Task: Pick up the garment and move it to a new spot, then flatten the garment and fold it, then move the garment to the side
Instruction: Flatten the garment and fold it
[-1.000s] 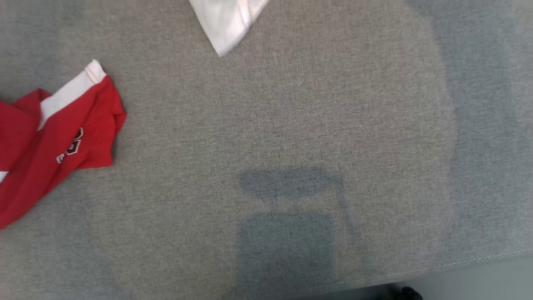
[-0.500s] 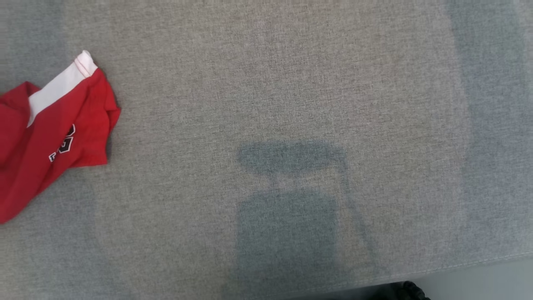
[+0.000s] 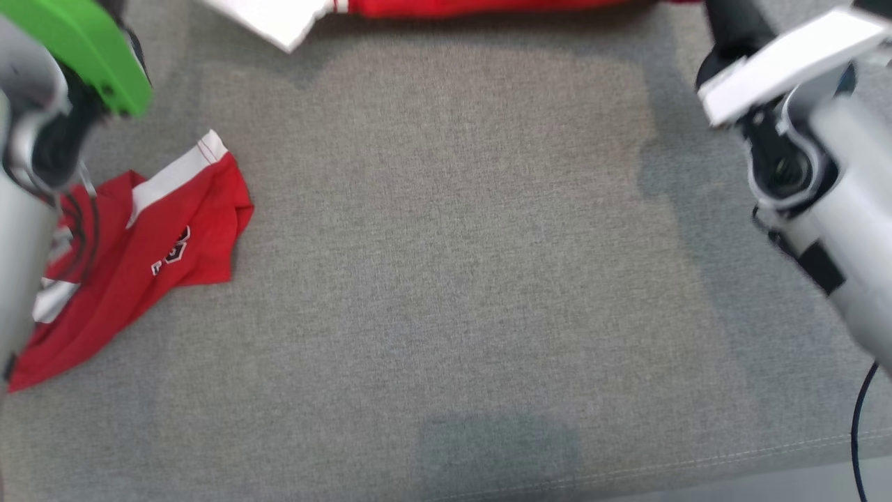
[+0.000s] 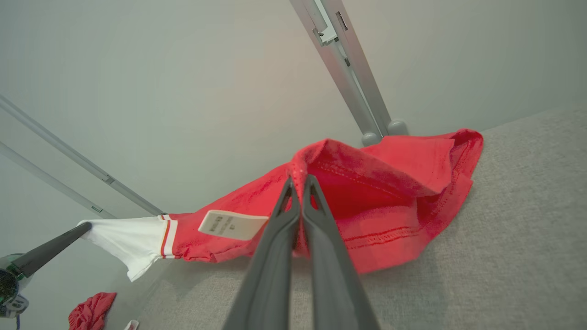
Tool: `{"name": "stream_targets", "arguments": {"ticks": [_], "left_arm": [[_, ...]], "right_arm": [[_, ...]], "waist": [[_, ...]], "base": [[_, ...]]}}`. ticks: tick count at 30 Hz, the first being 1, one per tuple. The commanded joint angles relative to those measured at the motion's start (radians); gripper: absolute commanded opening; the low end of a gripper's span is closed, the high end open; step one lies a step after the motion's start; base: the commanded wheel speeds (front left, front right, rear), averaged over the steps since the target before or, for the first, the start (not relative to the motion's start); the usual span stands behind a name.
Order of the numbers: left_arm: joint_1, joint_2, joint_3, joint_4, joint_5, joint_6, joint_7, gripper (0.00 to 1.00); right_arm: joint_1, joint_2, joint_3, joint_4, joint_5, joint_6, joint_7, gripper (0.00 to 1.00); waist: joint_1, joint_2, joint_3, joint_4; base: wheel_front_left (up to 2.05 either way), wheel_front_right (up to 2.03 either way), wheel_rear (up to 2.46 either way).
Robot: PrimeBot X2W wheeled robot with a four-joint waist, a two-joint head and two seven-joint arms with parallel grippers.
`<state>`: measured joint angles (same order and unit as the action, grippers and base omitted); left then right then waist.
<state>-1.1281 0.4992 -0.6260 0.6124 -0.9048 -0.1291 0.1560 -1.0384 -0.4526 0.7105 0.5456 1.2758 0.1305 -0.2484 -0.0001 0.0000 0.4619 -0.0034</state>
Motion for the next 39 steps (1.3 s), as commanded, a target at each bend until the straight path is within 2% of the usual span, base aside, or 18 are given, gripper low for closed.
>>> {"name": "stream_targets", "arguments": {"ticks": [1, 5, 7, 12, 18, 26, 30, 33, 39], "left_arm": [[0.035, 0.013, -0.001, -0.015, -0.021, -0.003, -0.006, 0.0], [0.196, 0.04, 0.006, -0.085, -0.079, 0.0, -0.026, 0.0], [0.274, 0.055, 0.013, -0.121, -0.094, 0.018, -0.04, 0.0], [0.467, 0.095, 0.027, -0.252, -0.141, 0.085, -0.056, 0.0], [0.676, 0.147, 0.015, -0.439, -0.182, 0.178, -0.03, 0.0], [0.908, 0.195, 0.002, -0.623, -0.226, 0.275, -0.037, 0.0], [0.983, 0.21, 0.003, -0.675, -0.235, 0.314, -0.055, 0.0], [1.023, 0.226, 0.011, -0.692, -0.237, 0.335, -0.071, 0.0], [1.076, 0.228, 0.019, -0.705, -0.261, 0.35, -0.085, 0.0]], "right_arm": [[0.033, -0.003, 0.01, -0.008, 0.009, 0.0, -0.007, 0.0], [0.139, -0.014, 0.039, -0.041, 0.051, 0.0, -0.012, 0.0], [0.19, -0.02, 0.042, -0.055, 0.061, 0.0, -0.015, 0.0], [0.319, -0.028, 0.017, -0.103, 0.068, 0.0, -0.015, 0.0], [0.441, -0.059, 0.033, -0.155, 0.064, 0.0, -0.016, 0.0], [0.591, -0.097, 0.047, -0.282, 0.098, 0.0, -0.016, 0.0], [0.653, -0.124, 0.047, -0.315, 0.064, 0.0, -0.016, 0.0], [0.685, -0.159, 0.049, -0.324, 0.036, 0.0, -0.016, 0.0], [0.738, -0.198, 0.017, -0.336, 0.014, 0.0, -0.016, 0.0]], "waist": [[0.0001, 0.0, -0.095, -0.003], [0.0001, 0.0, -0.178, -0.005], [0.0001, 0.0, -0.221, -0.006], [0.0001, 0.0, -0.307, -0.002], [0.0001, 0.0, -0.364, 0.006], [0.0001, 0.0, -0.416, 0.006], [0.0001, 0.0, -0.408, 0.006], [0.0001, 0.0, -0.403, 0.007], [0.0001, 0.0, -0.397, 0.008]], "base": [[0.0, 0.0, 0.0], [0.0, 0.0, 0.0], [0.0, 0.0, 0.0], [0.0, 0.0, 0.0], [0.0, 0.0, 0.0], [0.0, 0.0, 0.0], [0.0, 0.0, 0.0], [0.0, 0.0, 0.0], [0.0, 0.0, 0.0]]}}
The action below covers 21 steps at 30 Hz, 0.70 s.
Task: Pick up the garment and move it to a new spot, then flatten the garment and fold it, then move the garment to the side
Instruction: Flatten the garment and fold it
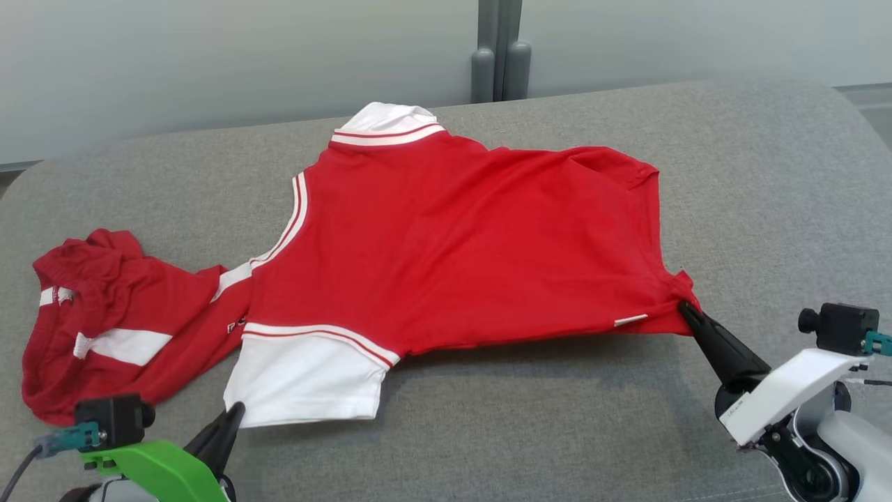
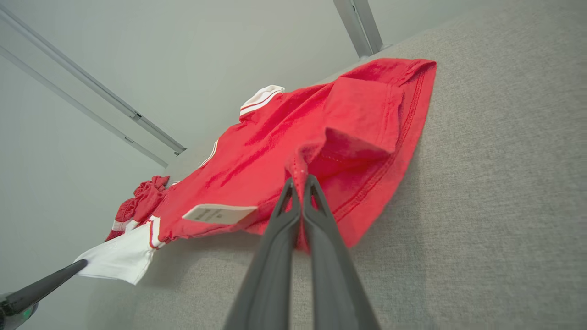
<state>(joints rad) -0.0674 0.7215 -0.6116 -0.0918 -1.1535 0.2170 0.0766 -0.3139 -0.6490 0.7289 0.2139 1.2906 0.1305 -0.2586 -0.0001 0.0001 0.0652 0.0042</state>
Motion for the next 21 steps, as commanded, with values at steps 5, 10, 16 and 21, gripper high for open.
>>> {"name": "stream_targets", "arguments": {"ticks": [5, 10, 16, 21], "left_arm": [[0.057, -0.007, -0.005, -0.006, -0.028, 0.006, -0.006, 0.0], [0.089, -0.012, -0.007, -0.004, -0.045, 0.008, -0.016, 0.0], [0.084, -0.026, 0.0, -0.001, -0.042, 0.003, -0.035, 0.0], [0.064, -0.037, 0.008, 0.002, -0.035, -0.003, -0.056, 0.0]], "right_arm": [[0.094, -0.019, -0.041, -0.037, 0.002, 0.0, -0.006, 0.0], [0.182, -0.031, -0.096, -0.06, -0.018, 0.0, -0.006, 0.0], [0.243, -0.01, -0.168, -0.086, -0.039, 0.0, -0.006, 0.0], [0.27, 0.028, -0.233, -0.093, -0.056, 0.0, -0.006, 0.0]], "waist": [[0.0001, -0.0001, -0.001, 0.006], [0.0001, -0.0001, 0.004, 0.008], [0.0001, -0.0001, 0.016, 0.007], [0.0001, -0.0001, 0.017, 0.008]], "base": [[0.0, 0.0, 0.0], [0.0, 0.0, 0.0], [0.0, 0.0, 0.0], [0.0, 0.0, 0.0]]}}
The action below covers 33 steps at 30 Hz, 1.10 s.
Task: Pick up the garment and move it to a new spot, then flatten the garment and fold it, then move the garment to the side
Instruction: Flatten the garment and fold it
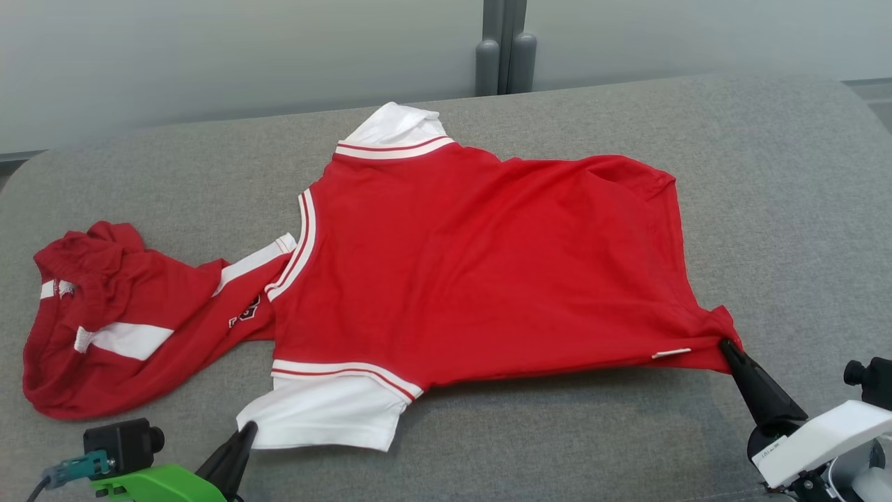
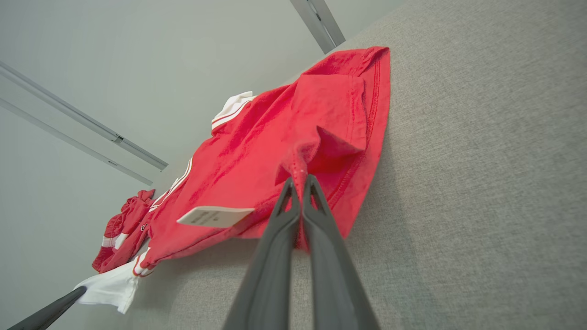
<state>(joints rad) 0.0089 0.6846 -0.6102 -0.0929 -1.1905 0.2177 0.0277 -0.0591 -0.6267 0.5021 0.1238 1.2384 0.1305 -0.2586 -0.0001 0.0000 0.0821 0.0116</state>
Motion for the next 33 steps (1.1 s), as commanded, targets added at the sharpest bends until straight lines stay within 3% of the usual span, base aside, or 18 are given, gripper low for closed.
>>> {"name": "stream_targets", "arguments": {"ticks": [1, 15, 28, 33], "left_arm": [[-0.015, -0.003, 0.011, 0.001, 0.003, -0.004, -0.013, 0.0], [-0.168, -0.044, 0.038, 0.029, 0.051, -0.045, -0.058, 0.0], [-0.401, -0.097, 0.044, 0.192, 0.108, -0.105, -0.064, 0.0], [-0.477, -0.145, 0.039, 0.271, 0.118, -0.123, -0.08, 0.0]], "right_arm": [[0.019, 0.012, -0.018, -0.004, -0.009, 0.0, -0.006, 0.0], [-0.058, 0.073, -0.069, 0.02, -0.059, 0.0, -0.006, 0.0], [-0.223, 0.121, -0.032, 0.08, -0.079, 0.0, -0.006, 0.0], [-0.244, 0.137, -0.057, 0.116, -0.095, 0.0, -0.006, 0.0]], "waist": [[0.0001, 0.0, 0.0, 0.001], [0.0001, 0.0, 0.067, -0.016], [0.0001, 0.0, 0.155, -0.063], [0.0001, 0.0, 0.174, -0.072]], "base": [[0.0, 0.0, 0.0], [0.0, 0.0, 0.0], [0.0, 0.0, 0.0], [0.0, 0.0, 0.0]]}}
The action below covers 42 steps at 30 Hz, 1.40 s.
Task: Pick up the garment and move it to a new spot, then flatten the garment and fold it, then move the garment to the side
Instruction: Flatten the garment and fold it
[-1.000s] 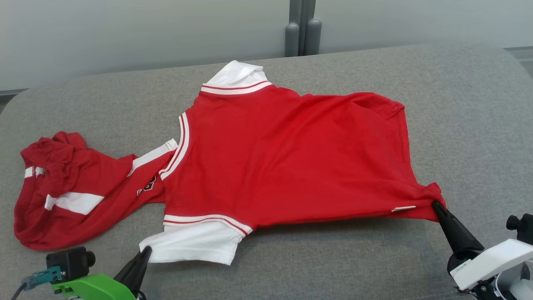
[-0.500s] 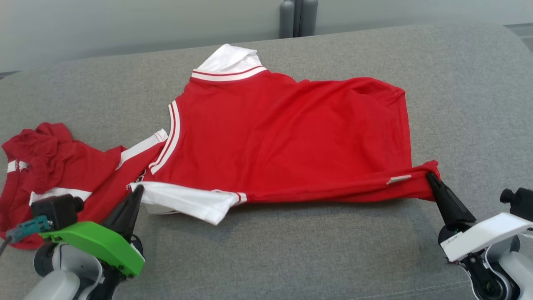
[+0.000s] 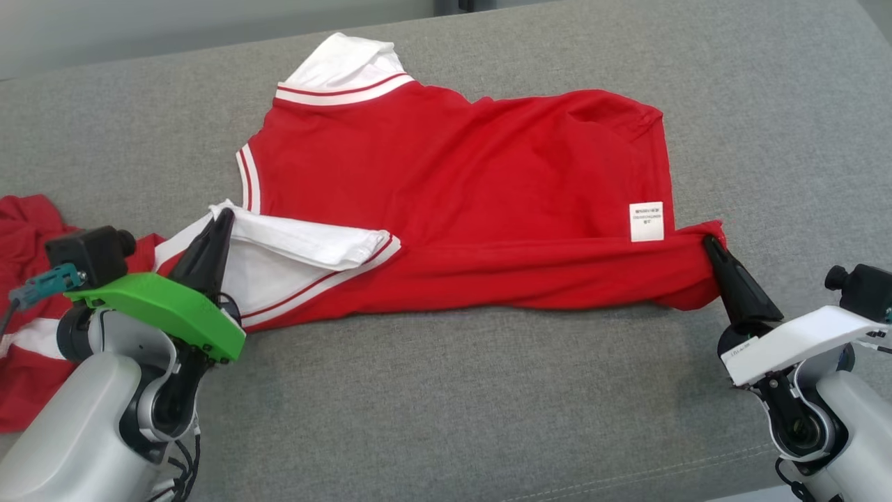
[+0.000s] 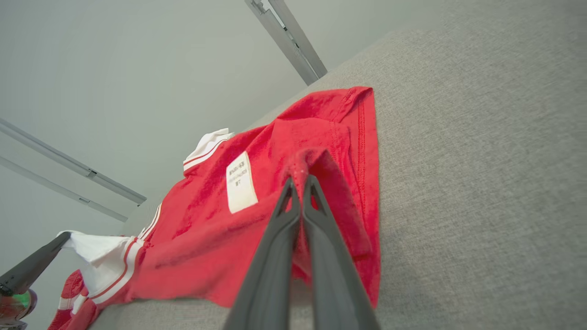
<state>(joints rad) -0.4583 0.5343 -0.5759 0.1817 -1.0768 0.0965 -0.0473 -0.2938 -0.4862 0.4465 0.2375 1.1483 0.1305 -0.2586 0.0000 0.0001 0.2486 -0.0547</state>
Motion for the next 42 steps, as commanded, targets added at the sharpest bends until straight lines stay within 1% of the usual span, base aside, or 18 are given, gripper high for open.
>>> {"name": "stream_targets", "arguments": {"ticks": [1, 6, 11, 13, 16, 18, 26, 27, 28, 29, 30, 31, 32, 33, 37, 42], "left_arm": [[-0.022, -0.003, 0.004, 0.014, 0.005, -0.007, -0.008, 0.0], [-0.096, -0.037, -0.008, 0.118, 0.034, -0.024, -0.024, 0.0], [-0.171, -0.068, -0.032, 0.237, 0.06, -0.04, -0.014, 0.0], [-0.197, -0.083, -0.036, 0.288, 0.061, -0.052, -0.018, 0.0], [-0.227, -0.111, -0.042, 0.351, 0.048, -0.083, -0.018, 0.0], [-0.251, -0.118, -0.049, 0.394, 0.06, -0.099, -0.024, 0.0], [-0.314, -0.162, -0.054, 0.537, 0.057, -0.146, -0.045, 0.0], [-0.321, -0.166, -0.054, 0.553, 0.056, -0.152, -0.048, 0.07], [-0.325, -0.169, -0.055, 0.567, 0.055, -0.156, -0.051, 0.31], [-0.329, -0.173, -0.054, 0.581, 0.054, -0.161, -0.055, 0.52], [-0.329, -0.173, -0.054, 0.581, 0.054, -0.161, -0.055, 0.52], [-0.332, -0.178, -0.055, 0.595, 0.053, -0.164, -0.056, 0.91], [-0.335, -0.184, -0.056, 0.607, 0.049, -0.169, -0.055, 1.0], [-0.339, -0.189, -0.057, 0.619, 0.045, -0.173, -0.053, 1.0], [-0.339, -0.199, -0.064, 0.656, 0.039, -0.192, -0.052, 1.0], [-0.332, -0.188, -0.095, 0.688, 0.068, -0.201, -0.052, 1.0]], "right_arm": [[-0.014, 0.001, -0.008, 0.004, -0.009, 0.0, -0.006, 0.0], [-0.033, 0.027, -0.027, 0.0, -0.015, 0.0, -0.006, 0.0], [-0.064, 0.039, -0.021, 0.014, -0.033, 0.0, -0.006, 0.0], [-0.08, 0.046, -0.018, 0.023, -0.038, 0.0, -0.006, 0.0], [-0.096, 0.054, -0.017, 0.033, -0.048, 0.0, -0.006, 0.0], [-0.105, 0.061, -0.018, 0.036, -0.051, 0.0, -0.006, 0.0], [-0.121, 0.08, -0.021, 0.052, -0.068, 0.0, -0.006, 0.0], [-0.121, 0.08, -0.021, 0.055, -0.072, 0.0, -0.006, 0.0], [-0.121, 0.081, -0.023, 0.058, -0.074, 0.0, -0.006, 0.0], [-0.12, 0.083, -0.024, 0.061, -0.075, 0.0, -0.006, 0.0], [-0.12, 0.083, -0.024, 0.061, -0.075, 0.0, -0.006, 0.0], [-0.12, 0.085, -0.025, 0.063, -0.077, 0.0, -0.006, 0.21], [-0.119, 0.087, -0.027, 0.066, -0.08, 0.0, -0.006, 0.5], [-0.118, 0.088, -0.028, 0.068, -0.082, 0.0, -0.006, 1.0], [-0.105, 0.096, -0.035, 0.078, -0.084, 0.0, -0.006, 1.0], [-0.082, 0.089, -0.033, 0.103, -0.096, 0.0, -0.006, 1.0]], "waist": [[0.0, -0.0001, 0.013, -0.008], [0.0, -0.0001, 0.043, -0.016], [0.0, -0.0001, 0.068, -0.022], [0.0, -0.0001, 0.074, -0.025], [0.0, -0.0001, 0.08, -0.028], [0.0, -0.0001, 0.083, -0.031], [0.0, -0.0001, 0.09, -0.037], [0.0, -0.0001, 0.09, -0.038], [0.0, -0.0001, 0.089, -0.038], [0.0, -0.0001, 0.088, -0.038], [0.0, -0.0001, 0.088, -0.038], [0.0, -0.0001, 0.086, -0.038], [0.0, -0.0001, 0.084, -0.038], [0.0, -0.0001, 0.082, -0.038], [0.0, -0.0001, 0.066, -0.037], [0.0, -0.0001, 0.036, -0.035]], "base": [[0.0, 0.0, 0.0], [0.0, 0.0, 0.0], [0.0, 0.0, 0.0], [0.0, 0.0, 0.0], [0.0, 0.0, 0.0], [0.0, 0.0, 0.0], [0.0, 0.0, 0.0], [0.0, 0.0, 0.0], [0.0, 0.0, 0.0], [0.0, 0.0, 0.0], [0.0, 0.0, 0.0], [0.0, 0.0, 0.0], [0.0, 0.0, 0.0], [0.0, 0.0, 0.0], [0.0, 0.0, 0.0], [0.0, 0.0, 0.0]]}}
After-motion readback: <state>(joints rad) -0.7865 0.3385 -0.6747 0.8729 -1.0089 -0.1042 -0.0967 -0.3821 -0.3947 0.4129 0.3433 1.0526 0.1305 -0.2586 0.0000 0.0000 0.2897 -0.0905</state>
